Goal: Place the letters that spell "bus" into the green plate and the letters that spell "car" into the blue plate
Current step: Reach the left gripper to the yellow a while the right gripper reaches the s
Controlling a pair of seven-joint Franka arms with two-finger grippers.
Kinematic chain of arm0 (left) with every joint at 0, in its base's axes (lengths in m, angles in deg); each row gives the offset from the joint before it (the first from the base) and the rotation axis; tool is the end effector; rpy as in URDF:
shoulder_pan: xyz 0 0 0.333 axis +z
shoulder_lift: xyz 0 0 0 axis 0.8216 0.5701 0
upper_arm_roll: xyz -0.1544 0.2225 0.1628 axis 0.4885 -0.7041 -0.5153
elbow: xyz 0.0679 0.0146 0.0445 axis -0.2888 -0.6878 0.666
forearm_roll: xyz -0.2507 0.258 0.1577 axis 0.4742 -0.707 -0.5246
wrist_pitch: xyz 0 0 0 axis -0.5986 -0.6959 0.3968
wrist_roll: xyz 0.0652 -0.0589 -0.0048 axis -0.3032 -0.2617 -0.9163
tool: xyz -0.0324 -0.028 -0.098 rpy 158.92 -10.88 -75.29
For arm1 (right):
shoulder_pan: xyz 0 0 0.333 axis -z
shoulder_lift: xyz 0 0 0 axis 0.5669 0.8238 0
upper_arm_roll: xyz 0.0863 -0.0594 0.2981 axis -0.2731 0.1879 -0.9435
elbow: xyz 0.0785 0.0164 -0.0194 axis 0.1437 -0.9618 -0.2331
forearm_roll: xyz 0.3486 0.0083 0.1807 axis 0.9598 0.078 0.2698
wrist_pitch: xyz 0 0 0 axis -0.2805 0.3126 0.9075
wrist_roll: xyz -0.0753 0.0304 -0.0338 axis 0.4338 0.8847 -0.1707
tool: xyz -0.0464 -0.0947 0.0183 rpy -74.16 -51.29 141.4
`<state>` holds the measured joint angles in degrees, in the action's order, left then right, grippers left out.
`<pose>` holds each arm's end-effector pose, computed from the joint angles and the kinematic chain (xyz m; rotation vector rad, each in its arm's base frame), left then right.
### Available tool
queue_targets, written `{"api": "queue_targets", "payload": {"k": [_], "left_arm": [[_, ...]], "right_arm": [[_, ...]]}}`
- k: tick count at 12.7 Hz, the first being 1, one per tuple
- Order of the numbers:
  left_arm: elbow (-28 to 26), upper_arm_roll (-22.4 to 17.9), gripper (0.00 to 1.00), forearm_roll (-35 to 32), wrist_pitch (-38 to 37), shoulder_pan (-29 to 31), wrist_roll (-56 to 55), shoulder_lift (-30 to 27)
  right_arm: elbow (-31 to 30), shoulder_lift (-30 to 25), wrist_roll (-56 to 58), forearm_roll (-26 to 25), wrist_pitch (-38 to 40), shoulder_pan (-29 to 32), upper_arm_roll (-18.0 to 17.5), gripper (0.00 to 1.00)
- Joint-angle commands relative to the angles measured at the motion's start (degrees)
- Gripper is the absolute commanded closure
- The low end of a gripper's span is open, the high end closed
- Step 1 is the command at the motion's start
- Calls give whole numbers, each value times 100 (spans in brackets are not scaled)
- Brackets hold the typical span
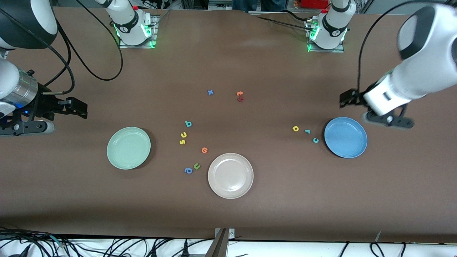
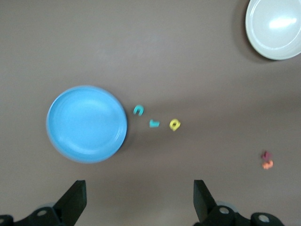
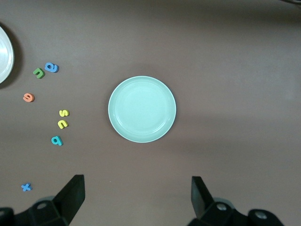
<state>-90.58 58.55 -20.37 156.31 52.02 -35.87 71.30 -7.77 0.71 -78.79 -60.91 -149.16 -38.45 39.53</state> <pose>0.6057 -0.1143 0.4976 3.0499 -0.2700 -0.1724 0.6442 0.0824 0.5894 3.0873 0.1356 -0.0572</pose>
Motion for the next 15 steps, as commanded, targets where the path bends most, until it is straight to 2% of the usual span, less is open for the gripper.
{"api": "queue_targets", "payload": {"k": [1,3,5,7,8,9,11,13,15], "left_arm": [[166,-34,0,64,330,-423,275,813],[88,-34,0,64,592,-617,539,1043],[-210,-34,0,73,935,-679,898,1202],[-727,-34,0,64,1348,-670,1102,1150],[-1087,-34,0,64,1637,-679,1181,1123],[-1465,-34,0,64,2031,-679,1390,1097],[-1827,-34,0,64,2517,-688,1770,1088],[-2012,-34,0,-110,2946,-793,2216,1210],[-2573,-34,0,-182,3771,-837,2420,1220]], "right_arm": [[85,32,-72,-2,5,-4,-2,0],[-212,32,111,24,-353,5,-11,0],[-581,-3,455,-46,-757,-39,-11,0],[-1064,6,456,-12,-1092,-161,-72,0],[-1119,58,334,-72,-1294,-528,-55,0],[-1111,180,63,-73,-1461,-749,-20,0],[-1172,478,-613,-38,-2004,-917,-19,0],[-1295,777,-757,15,-2410,-1023,-20,0],[-1418,1050,-879,32,-2814,-1093,-20,0]]}}
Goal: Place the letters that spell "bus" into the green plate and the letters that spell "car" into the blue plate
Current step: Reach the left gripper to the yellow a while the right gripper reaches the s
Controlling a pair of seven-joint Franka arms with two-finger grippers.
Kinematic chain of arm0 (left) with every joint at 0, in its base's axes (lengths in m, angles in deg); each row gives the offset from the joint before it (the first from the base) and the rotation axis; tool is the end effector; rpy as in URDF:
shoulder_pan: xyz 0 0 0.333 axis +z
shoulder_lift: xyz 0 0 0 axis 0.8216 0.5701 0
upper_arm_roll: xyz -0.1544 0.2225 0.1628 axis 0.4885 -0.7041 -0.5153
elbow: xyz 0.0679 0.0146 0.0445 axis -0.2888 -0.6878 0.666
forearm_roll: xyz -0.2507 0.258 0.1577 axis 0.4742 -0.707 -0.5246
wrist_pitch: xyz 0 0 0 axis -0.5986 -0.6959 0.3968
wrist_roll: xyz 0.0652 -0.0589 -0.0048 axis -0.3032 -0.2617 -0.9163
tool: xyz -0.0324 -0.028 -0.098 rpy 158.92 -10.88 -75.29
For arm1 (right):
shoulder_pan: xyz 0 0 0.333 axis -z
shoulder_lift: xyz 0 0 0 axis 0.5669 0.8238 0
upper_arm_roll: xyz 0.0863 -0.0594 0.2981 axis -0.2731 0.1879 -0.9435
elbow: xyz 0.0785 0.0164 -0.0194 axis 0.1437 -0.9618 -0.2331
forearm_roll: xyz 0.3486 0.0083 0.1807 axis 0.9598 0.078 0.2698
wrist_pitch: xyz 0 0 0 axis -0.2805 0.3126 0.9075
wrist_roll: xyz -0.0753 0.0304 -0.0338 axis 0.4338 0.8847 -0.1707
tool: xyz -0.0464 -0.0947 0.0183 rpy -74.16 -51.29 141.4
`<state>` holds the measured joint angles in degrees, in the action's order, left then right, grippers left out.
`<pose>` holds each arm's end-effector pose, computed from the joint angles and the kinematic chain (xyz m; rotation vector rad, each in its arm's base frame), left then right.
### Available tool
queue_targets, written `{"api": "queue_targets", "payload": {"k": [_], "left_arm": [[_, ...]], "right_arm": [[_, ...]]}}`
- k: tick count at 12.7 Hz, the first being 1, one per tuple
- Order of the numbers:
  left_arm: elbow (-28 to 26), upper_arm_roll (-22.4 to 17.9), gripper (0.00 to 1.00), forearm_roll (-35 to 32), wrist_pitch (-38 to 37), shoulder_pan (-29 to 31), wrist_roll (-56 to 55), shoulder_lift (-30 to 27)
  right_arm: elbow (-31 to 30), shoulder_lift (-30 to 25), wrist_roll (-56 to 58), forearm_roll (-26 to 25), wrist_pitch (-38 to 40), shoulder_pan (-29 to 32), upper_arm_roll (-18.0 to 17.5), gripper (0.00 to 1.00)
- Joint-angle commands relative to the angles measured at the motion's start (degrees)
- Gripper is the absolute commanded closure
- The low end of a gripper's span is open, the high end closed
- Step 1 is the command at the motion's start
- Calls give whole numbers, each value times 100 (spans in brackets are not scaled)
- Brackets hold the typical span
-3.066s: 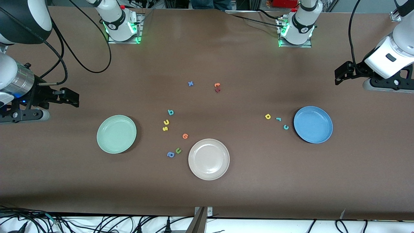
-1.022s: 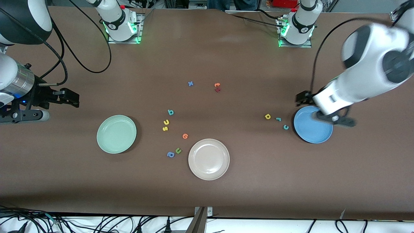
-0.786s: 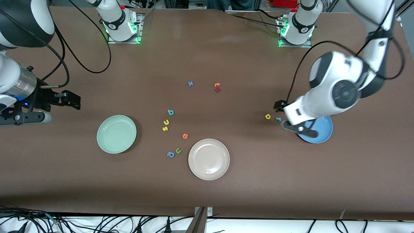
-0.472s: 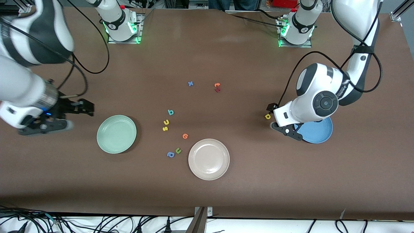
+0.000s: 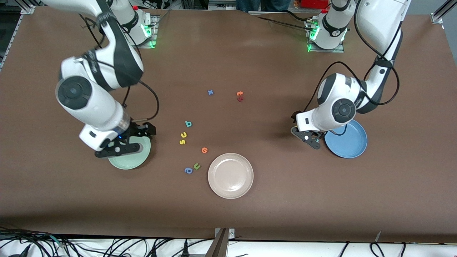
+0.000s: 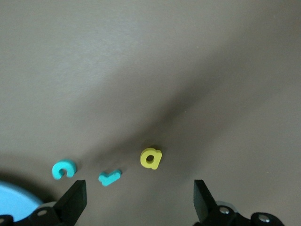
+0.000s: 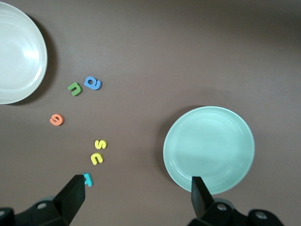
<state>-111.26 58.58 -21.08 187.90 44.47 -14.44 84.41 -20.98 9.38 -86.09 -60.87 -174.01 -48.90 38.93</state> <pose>0.5714 -0.1885 0.2383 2.8781 -0.9781 -0.2125 0.6656 0.2248 0.4145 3.1090 0.2748 0.0265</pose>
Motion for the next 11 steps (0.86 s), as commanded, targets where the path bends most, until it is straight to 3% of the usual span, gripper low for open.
{"api": "queue_targets", "payload": {"k": [1,3,7,9,11], "left_arm": [[-761,-38,0,-111,982,-161,452,-83],[-1043,-38,2,-120,1353,-197,621,-48],[-1018,-47,4,-329,1715,-382,639,295],[-983,-47,18,-830,1724,-364,630,304],[-992,-47,29,-841,1767,-373,612,357]], "right_arm": [[-176,280,-438,71,-487,-57,32,0],[-421,412,-572,169,-813,-179,14,0],[-1028,570,-485,125,-1359,-364,-21,0],[-1029,720,-318,81,-1403,-426,-126,0],[-1029,913,-291,54,-1744,-522,-153,0]]}}
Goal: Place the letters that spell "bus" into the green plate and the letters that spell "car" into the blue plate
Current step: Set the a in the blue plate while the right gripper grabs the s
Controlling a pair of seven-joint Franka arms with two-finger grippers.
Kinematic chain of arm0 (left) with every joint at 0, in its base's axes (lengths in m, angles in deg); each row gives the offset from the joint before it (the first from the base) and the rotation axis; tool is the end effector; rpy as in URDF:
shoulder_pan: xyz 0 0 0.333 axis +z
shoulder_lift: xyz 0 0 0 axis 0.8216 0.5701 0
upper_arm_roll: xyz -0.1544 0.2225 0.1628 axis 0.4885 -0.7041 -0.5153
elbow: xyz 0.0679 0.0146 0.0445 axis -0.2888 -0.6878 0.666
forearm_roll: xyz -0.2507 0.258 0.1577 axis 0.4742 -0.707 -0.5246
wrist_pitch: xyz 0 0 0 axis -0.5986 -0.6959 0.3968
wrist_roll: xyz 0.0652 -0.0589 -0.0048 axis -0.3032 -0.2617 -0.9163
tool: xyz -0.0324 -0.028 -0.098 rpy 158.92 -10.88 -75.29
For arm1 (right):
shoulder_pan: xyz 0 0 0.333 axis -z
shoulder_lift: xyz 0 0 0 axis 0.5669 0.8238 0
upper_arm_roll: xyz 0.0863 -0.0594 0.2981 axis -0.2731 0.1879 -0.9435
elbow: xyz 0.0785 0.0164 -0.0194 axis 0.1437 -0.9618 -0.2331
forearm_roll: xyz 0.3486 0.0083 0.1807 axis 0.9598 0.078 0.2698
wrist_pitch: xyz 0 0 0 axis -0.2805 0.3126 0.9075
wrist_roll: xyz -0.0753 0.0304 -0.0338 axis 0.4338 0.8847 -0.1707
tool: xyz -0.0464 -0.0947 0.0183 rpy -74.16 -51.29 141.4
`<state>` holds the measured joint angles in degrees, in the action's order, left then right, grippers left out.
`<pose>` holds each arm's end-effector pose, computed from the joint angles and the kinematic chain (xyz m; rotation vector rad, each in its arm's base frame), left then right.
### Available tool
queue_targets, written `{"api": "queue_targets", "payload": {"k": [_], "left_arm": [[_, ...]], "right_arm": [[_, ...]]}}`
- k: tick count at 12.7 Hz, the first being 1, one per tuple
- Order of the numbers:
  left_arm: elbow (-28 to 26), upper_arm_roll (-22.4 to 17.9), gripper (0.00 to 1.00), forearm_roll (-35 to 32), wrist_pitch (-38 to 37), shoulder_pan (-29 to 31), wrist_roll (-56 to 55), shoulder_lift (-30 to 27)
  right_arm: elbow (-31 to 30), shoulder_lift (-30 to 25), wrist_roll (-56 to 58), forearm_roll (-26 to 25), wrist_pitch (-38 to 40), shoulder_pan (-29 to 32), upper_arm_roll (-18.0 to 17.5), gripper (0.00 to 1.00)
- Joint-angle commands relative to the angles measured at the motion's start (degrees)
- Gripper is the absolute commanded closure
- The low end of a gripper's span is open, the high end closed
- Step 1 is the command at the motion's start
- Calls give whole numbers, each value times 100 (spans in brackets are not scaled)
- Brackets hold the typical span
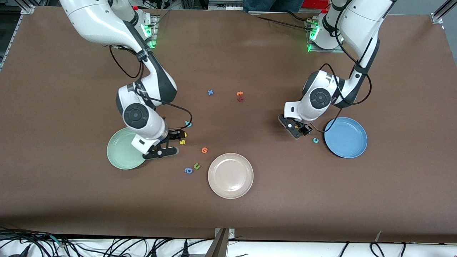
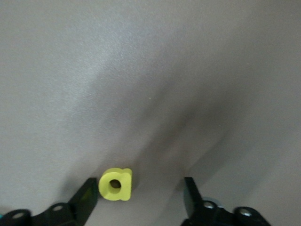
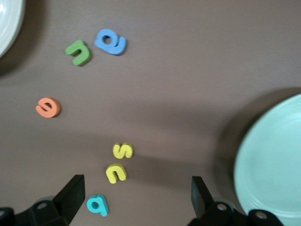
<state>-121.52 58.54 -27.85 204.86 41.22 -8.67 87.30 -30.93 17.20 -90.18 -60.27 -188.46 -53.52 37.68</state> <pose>0.5214 -0.2090 0.1658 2.8010 -1.3541 -0.1113 0.6286 0.2911 0.2616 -3.1205 -0.3298 0.0758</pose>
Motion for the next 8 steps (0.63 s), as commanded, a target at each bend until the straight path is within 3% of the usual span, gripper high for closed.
{"api": "queue_targets", "payload": {"k": [1,2,5,8], "left_arm": [[35,-42,49,-172,106,-39,35,86],[44,-42,69,-164,107,-39,9,86],[52,-42,94,-172,89,-12,26,42],[184,-42,96,-172,-417,14,53,-500]], "right_arm": [[-35,219,127,-118,-449,-140,-28,0],[-35,307,154,-337,-555,-210,-28,0],[-43,405,407,-769,-573,-246,-28,0],[-201,448,497,-788,-809,-220,-20,0]]}}
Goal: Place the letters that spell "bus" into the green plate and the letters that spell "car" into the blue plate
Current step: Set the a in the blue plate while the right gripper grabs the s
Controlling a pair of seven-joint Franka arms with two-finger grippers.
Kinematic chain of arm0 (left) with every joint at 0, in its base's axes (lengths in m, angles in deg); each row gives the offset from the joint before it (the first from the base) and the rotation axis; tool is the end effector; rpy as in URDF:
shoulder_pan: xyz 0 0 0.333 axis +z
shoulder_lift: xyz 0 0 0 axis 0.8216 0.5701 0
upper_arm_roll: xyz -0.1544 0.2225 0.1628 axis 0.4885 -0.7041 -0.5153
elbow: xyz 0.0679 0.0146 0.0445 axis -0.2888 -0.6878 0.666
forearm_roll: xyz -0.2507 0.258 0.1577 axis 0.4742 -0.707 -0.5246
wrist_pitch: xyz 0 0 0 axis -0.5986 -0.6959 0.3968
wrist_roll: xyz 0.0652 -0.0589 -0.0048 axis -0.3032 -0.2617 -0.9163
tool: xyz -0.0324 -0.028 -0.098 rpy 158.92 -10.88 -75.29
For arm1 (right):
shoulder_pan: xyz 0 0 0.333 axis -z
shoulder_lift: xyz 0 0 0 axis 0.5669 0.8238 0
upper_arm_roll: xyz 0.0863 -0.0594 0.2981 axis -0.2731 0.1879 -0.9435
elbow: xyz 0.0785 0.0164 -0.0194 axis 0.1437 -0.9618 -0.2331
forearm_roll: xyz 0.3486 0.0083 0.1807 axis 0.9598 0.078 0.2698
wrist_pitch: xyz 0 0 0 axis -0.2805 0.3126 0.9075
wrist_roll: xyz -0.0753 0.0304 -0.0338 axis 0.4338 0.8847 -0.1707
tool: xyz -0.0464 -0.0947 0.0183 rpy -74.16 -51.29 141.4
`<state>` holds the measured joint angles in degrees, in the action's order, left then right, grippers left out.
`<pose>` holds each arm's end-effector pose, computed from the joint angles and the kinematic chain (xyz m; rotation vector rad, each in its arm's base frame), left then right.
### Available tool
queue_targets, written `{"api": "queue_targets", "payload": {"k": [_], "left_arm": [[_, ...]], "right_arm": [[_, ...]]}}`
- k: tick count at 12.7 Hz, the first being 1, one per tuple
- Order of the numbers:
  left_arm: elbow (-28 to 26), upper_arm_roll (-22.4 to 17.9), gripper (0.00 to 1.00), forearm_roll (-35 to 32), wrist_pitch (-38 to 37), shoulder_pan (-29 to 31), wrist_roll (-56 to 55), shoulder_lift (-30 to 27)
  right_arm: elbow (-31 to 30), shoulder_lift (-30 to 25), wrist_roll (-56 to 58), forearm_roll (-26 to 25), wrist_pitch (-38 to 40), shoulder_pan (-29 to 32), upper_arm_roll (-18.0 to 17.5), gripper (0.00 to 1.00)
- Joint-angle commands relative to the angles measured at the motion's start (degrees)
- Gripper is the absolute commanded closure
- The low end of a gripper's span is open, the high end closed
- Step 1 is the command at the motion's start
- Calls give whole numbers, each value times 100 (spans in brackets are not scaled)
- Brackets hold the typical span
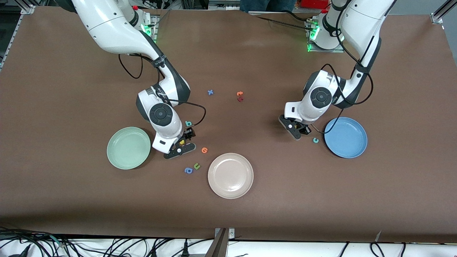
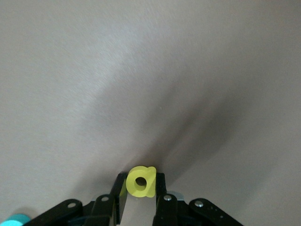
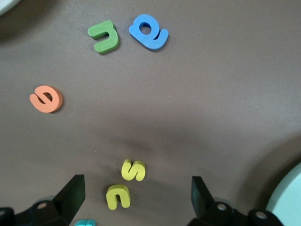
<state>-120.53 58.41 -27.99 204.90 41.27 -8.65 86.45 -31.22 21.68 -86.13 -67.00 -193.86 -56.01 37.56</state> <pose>0.5310 -0.2101 0.1801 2.8092 -1.3559 -0.0613 0.6172 0.3184 0.2135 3.0158 0.6138 -0.0147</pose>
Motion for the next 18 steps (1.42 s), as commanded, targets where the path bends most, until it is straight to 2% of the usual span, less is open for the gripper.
{"api": "queue_targets", "payload": {"k": [1,4,8,9,10,11,12,13,14,18], "left_arm": [[224,-29,96,-150,-894,69,42,-609],[1031,-64,96,-158,-2442,481,374,-734],[1166,-82,96,-185,-2577,1404,1351,-498],[1122,-73,98,-202,-2542,1571,1361,-314],[1105,-73,97,-324,-2542,1660,1404,-190],[1096,-73,82,-343,-2542,1687,1405,-102],[1104,-65,47,-352,-2542,1748,1405,-75],[1113,-64,0,-352,-2542,1749,1413,-75],[1139,-38,0,-352,-2542,1731,1457,-101],[1674,76,0,-273,-2568,1301,1449,-14]], "right_arm": [[-285,18,92,-115,-566,56,-7,0],[-418,124,21,-97,-929,65,2,0],[-445,124,-49,-45,-930,65,-7,2],[-488,124,-171,-45,-947,73,2,6],[-489,124,-259,-45,-938,73,-7,16],[-506,124,-277,-45,-938,73,2,18],[-532,124,-278,-45,-947,73,2,18],[-541,124,-269,-45,-947,73,2,18],[-541,124,-269,-45,-947,73,2,24],[-550,124,-278,-45,-947,82,2,26]]}}
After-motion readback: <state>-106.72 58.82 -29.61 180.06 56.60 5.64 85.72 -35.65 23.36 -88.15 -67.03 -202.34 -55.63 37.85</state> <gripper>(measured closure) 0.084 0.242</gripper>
